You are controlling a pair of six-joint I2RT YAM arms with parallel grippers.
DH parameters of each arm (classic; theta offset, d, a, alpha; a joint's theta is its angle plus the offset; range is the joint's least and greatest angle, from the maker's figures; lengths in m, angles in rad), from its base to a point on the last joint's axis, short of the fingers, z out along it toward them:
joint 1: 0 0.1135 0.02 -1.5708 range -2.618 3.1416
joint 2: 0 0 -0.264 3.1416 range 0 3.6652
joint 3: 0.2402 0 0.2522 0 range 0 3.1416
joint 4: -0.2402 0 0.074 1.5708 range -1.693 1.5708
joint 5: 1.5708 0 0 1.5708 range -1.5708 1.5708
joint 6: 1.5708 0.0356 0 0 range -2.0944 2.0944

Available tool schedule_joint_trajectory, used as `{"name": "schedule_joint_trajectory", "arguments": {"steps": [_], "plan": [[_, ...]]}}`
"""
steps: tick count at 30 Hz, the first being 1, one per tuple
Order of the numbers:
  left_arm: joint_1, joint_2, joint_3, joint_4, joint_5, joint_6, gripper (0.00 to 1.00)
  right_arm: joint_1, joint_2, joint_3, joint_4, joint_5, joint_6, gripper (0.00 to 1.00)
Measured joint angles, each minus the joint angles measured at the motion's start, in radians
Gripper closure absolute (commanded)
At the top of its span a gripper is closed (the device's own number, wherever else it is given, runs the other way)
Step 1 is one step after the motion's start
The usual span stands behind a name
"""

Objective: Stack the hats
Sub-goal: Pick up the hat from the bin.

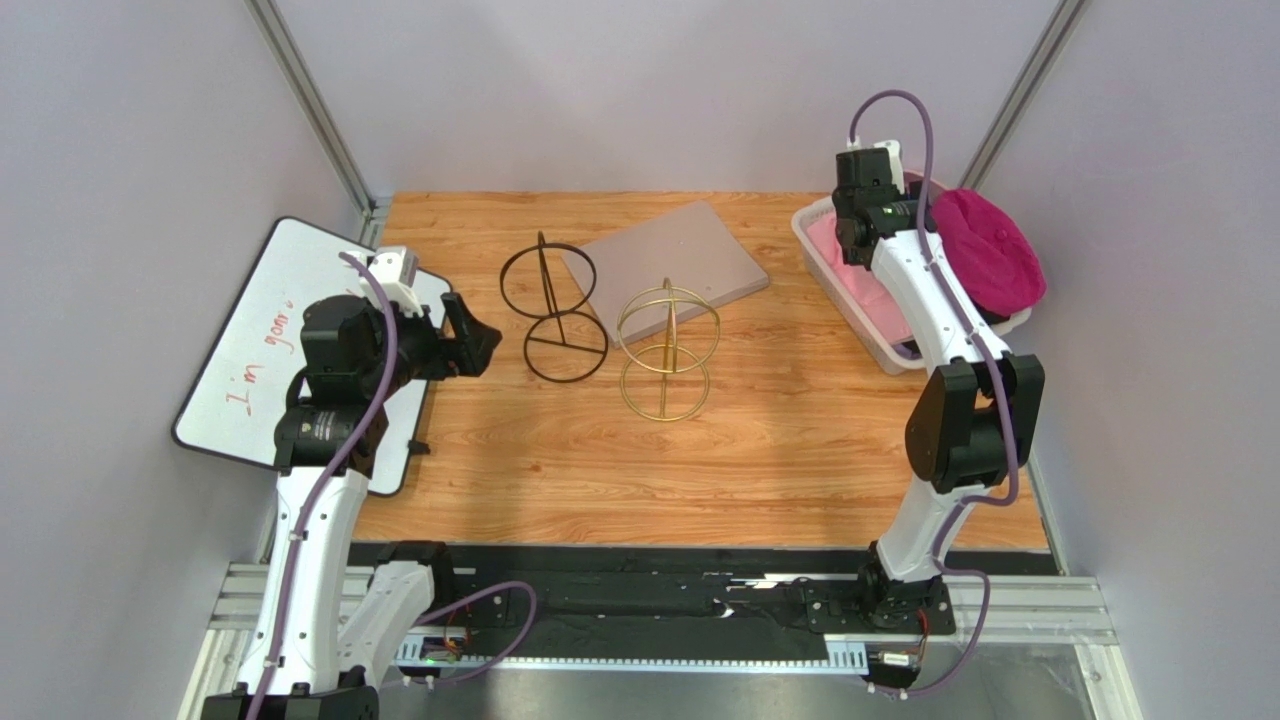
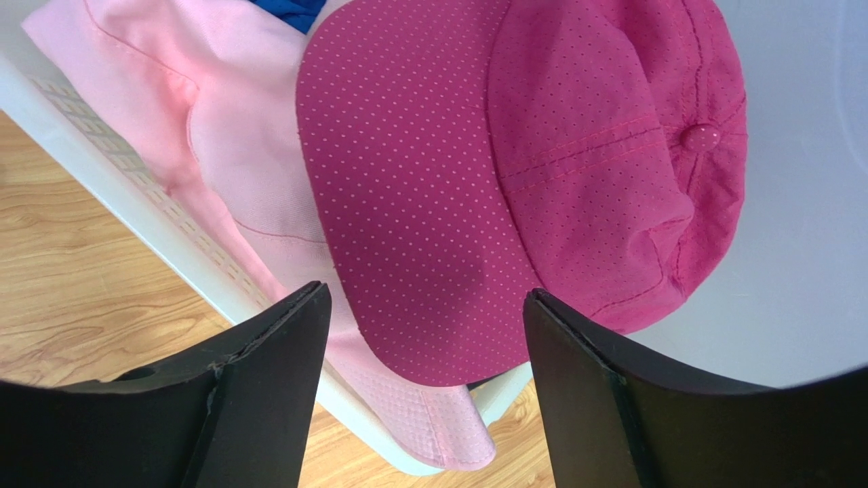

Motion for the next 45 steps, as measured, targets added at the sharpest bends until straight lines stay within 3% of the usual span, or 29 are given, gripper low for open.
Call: {"name": "schedule_joint_trajectory", "arguments": {"steps": [9,31,34,41,45], "plan": [[0.000,0.000,0.000,0.000,0.004,0.000,0.00,0.000,0.000,0.000,-0.005,-0.017,0.000,0.26],[0.000,0.000,0.000,0.000,0.008,0.000,0.00,0.000,0.020,-0.061,0.008,0.137,0.003,0.21],[0.000,-0.001,0.000,0.000,0.008,0.000,0.00,0.000,0.034,-0.064,0.013,0.145,0.002,0.26],[0.000,-0.004,-0.002,0.000,0.008,0.000,0.00,0.000,0.043,-0.058,0.019,0.157,-0.017,0.69],[0.000,-0.004,-0.002,0.000,0.008,0.000,0.00,0.000,0.043,-0.040,0.017,0.187,-0.030,0.82]]}}
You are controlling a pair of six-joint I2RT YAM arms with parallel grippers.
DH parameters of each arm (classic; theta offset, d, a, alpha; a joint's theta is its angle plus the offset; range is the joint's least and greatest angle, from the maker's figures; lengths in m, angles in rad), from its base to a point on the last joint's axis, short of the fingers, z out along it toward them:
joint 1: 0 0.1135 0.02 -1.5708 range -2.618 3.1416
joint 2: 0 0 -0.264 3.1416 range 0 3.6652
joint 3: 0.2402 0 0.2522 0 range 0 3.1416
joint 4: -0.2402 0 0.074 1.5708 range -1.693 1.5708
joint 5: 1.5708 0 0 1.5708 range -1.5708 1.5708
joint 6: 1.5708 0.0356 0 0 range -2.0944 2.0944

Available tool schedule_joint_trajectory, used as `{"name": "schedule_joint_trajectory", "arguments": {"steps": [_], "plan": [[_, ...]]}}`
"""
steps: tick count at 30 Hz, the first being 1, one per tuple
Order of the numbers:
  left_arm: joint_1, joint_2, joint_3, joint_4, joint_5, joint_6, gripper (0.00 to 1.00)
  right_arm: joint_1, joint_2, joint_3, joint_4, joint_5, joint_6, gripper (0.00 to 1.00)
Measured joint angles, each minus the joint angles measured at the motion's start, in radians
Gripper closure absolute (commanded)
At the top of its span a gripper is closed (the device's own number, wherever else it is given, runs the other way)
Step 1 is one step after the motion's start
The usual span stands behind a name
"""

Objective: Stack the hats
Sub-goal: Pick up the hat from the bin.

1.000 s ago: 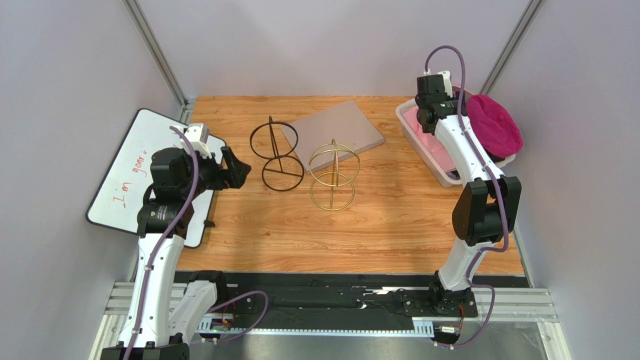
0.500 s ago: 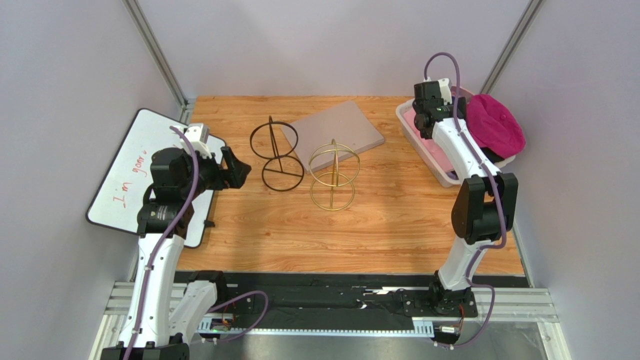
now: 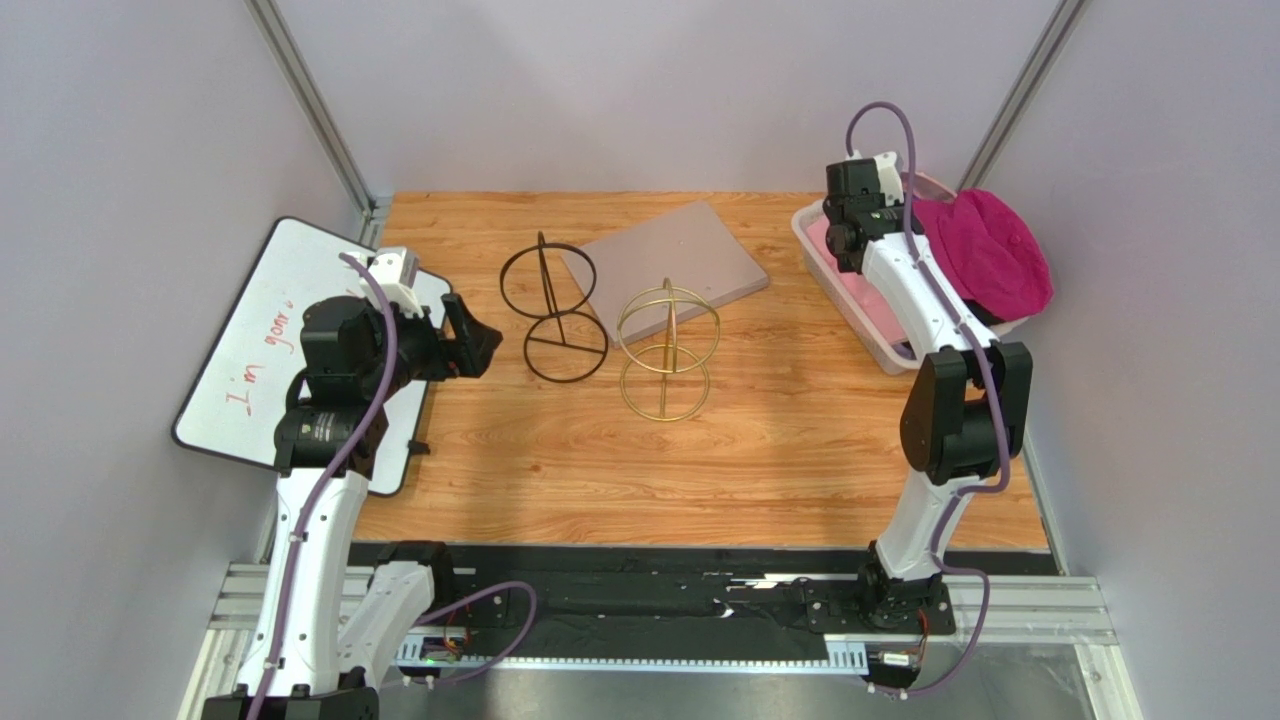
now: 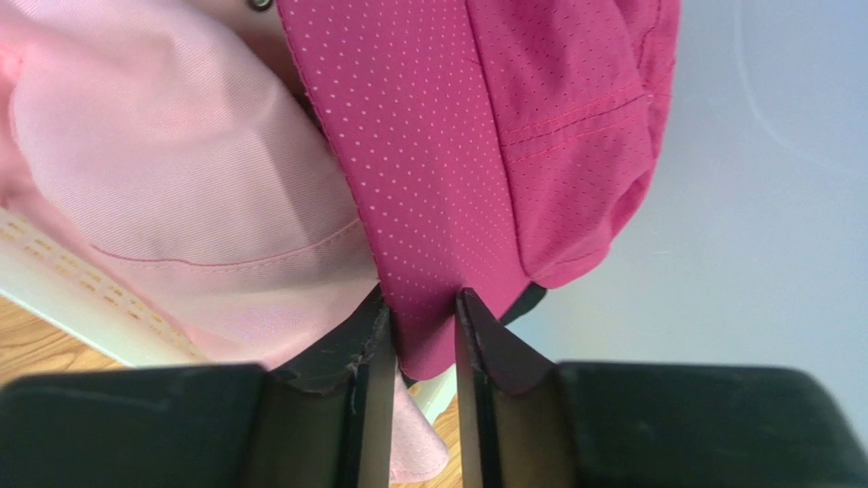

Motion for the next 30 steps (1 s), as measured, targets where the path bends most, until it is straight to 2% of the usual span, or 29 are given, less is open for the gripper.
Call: {"name": "schedule_joint_trajectory", "arguments": {"steps": [2,4,14,23,30], "plan": [[0.000,0.000,0.000,0.000,0.000,0.000,0.00,0.000,-0.001,0.009,-0.002,0.015,-0.008,0.93],[0.000,0.000,0.000,0.000,0.000,0.000,0.00,0.000,-0.012,0.009,-0.005,0.036,-0.020,1.00],[0.000,-0.005,-0.001,0.000,0.009,0.000,0.00,0.027,-0.111,0.084,-0.009,0.105,-0.100,1.00],[0.000,-0.007,-0.001,0.002,0.021,-0.002,0.00,0.188,-0.159,0.227,0.115,0.204,-0.310,1.00],[0.000,-0.007,-0.002,0.007,0.026,-0.003,0.00,0.390,-0.231,0.268,0.181,0.216,-0.397,1.00]]}}
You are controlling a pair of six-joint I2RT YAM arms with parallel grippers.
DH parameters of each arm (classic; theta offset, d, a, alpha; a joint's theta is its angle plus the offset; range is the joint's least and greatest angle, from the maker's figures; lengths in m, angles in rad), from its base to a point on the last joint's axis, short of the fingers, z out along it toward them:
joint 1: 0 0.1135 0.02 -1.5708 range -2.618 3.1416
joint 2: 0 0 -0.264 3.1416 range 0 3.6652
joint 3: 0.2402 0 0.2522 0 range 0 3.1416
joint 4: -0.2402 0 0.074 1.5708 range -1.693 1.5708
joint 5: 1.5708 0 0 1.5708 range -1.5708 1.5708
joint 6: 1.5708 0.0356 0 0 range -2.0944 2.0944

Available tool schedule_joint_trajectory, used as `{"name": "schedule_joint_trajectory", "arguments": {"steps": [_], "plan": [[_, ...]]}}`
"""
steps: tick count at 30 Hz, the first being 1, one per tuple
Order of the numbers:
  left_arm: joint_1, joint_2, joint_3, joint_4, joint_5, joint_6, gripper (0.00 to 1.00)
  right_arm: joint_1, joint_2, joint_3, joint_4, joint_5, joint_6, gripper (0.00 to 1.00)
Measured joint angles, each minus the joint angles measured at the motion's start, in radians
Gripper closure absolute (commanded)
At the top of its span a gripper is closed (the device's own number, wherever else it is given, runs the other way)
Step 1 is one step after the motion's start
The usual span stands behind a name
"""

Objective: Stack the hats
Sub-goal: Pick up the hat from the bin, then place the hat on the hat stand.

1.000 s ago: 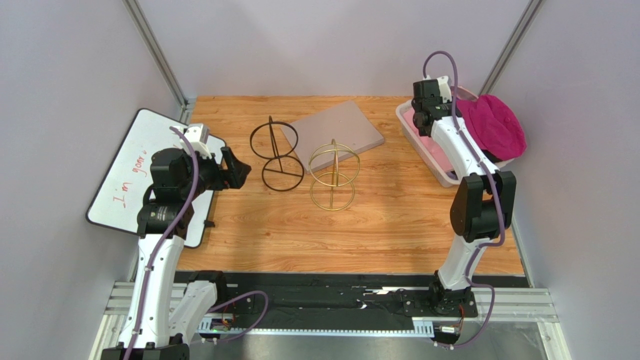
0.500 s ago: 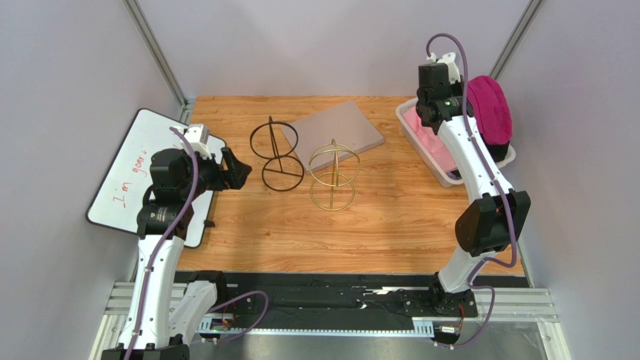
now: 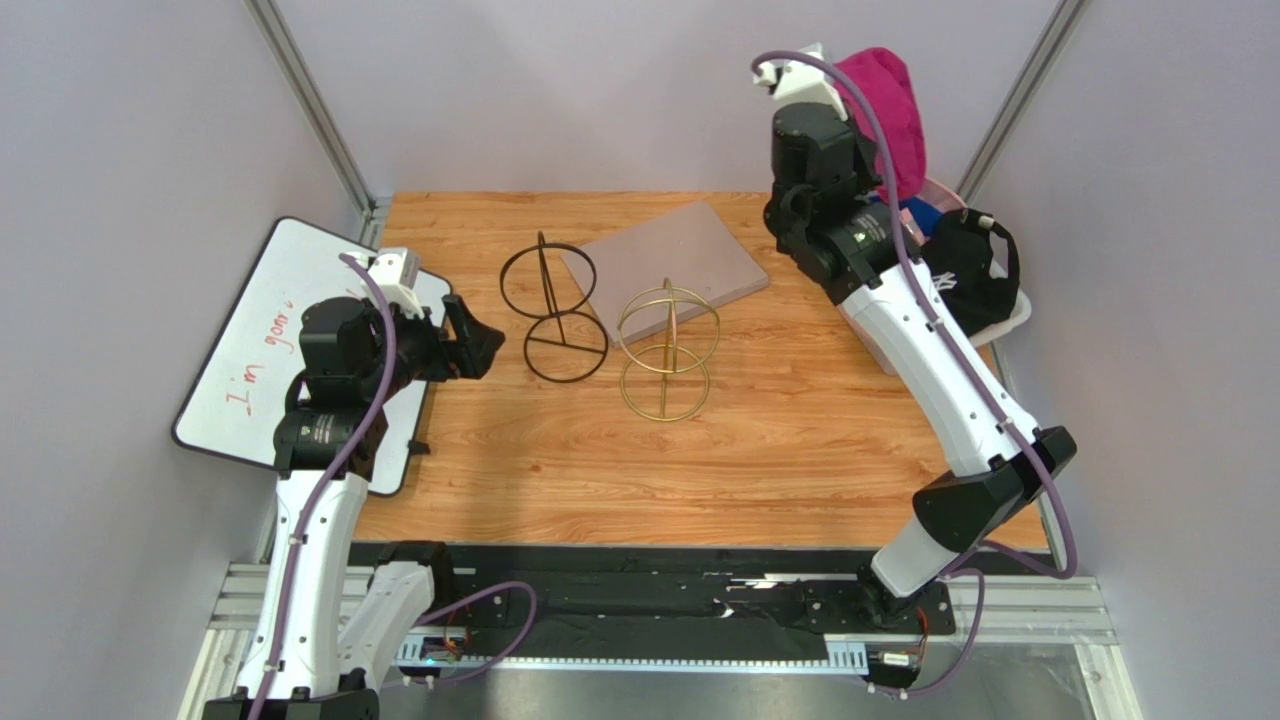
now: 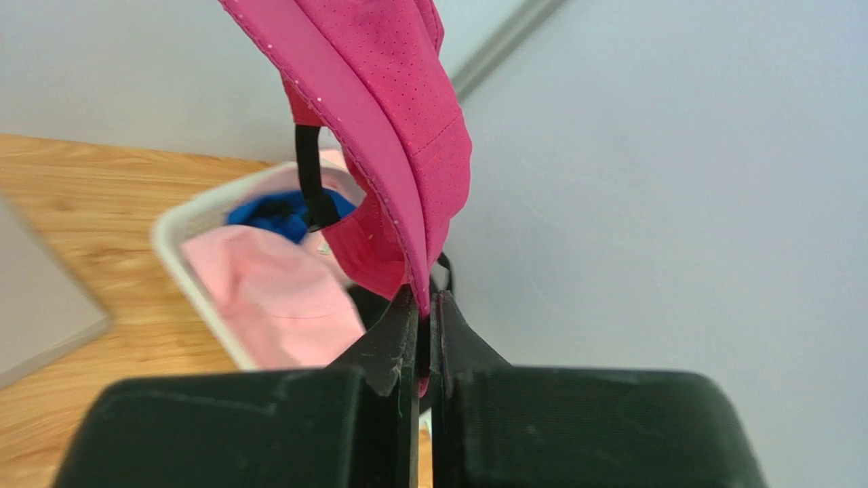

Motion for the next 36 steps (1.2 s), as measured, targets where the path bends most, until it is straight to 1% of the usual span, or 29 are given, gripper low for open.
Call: {"name": "schedule_joint_trajectory", "arguments": {"steps": [5,11,16,24,31,36], "plan": [[0.000,-0.001,-0.006,0.001,0.010,-0.001,0.00,0.124,-0.013,-0.021,-0.002,-0.062,0.029,1.00],[0.000,-0.001,-0.011,0.001,0.025,-0.003,0.00,0.257,-0.024,-0.145,-0.021,-0.189,0.126,1.00],[0.000,-0.001,-0.011,0.002,0.028,-0.004,0.00,0.337,-0.043,-0.252,-0.016,-0.263,0.166,1.00],[0.000,-0.001,-0.011,0.002,0.034,-0.004,0.00,0.436,-0.121,-0.399,0.005,-0.274,0.199,1.00],[0.000,-0.001,-0.011,0.002,0.034,-0.004,0.00,0.528,-0.190,-0.489,0.036,-0.251,0.199,1.00],[0.000,-0.001,-0.011,0.002,0.025,-0.004,0.00,0.566,-0.208,-0.526,0.037,-0.230,0.192,1.00]]}}
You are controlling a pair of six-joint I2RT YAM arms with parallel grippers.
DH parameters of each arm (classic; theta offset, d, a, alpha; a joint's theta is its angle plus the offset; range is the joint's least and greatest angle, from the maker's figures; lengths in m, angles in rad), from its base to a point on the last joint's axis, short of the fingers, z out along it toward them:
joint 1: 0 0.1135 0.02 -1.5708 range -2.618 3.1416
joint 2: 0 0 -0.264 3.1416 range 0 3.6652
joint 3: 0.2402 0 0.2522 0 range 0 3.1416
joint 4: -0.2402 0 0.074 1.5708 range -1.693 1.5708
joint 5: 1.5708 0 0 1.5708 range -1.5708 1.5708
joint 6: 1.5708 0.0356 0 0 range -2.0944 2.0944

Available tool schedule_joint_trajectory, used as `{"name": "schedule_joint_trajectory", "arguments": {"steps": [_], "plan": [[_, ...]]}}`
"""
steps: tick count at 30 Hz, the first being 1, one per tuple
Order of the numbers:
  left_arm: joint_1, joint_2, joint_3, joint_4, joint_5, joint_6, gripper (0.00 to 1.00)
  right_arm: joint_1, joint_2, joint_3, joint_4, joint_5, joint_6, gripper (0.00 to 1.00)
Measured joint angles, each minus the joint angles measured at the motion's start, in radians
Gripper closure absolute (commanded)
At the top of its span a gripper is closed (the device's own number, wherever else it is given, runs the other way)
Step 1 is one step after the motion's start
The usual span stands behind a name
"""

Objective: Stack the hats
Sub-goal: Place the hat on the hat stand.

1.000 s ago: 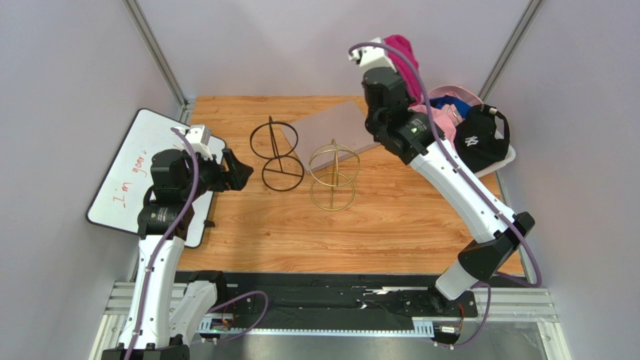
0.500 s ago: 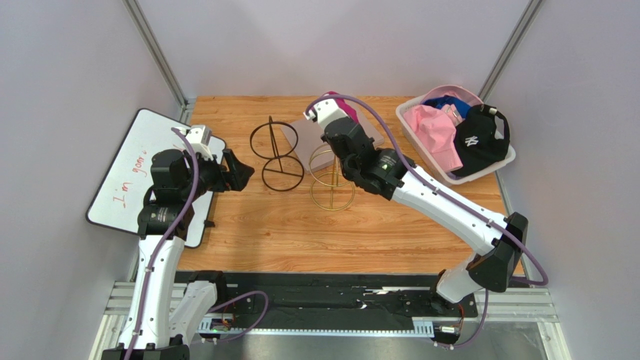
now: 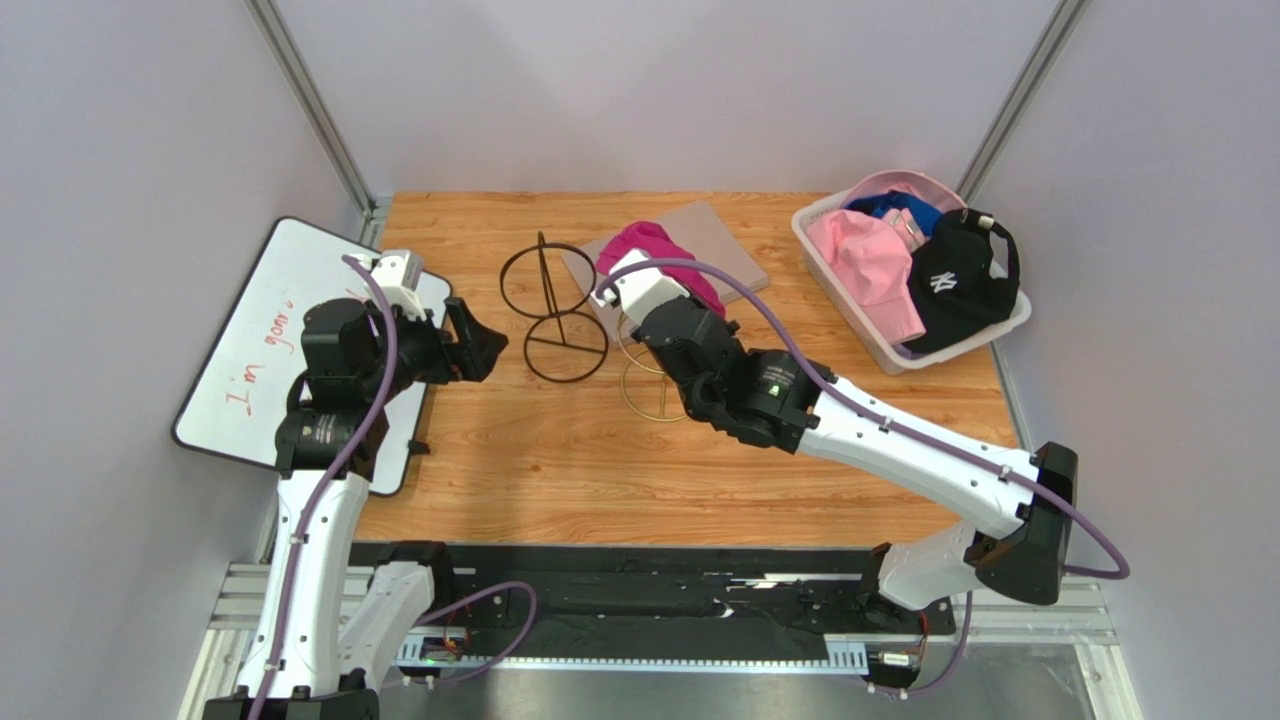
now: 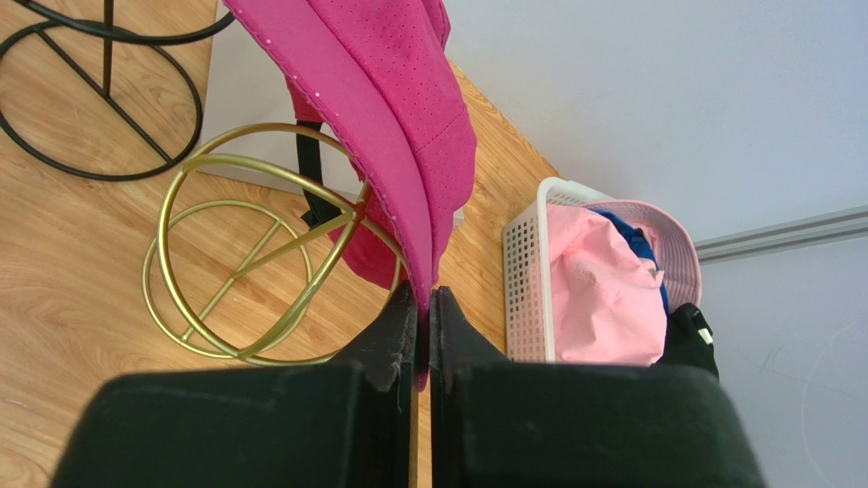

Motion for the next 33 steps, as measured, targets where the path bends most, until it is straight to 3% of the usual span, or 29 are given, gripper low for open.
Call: {"name": "schedule_joint_trajectory", "arguments": {"steps": [20,33], "plan": [[-0.005,0.028,0.000,-0.001,-0.033,-0.005,0.01,0.107,-0.009,-0.140,0.006,0.054,0.001,1.00],[-0.307,0.044,-0.040,0.022,-0.213,-0.100,0.01,0.161,-0.009,-0.201,0.059,0.106,0.019,1.00]]}}
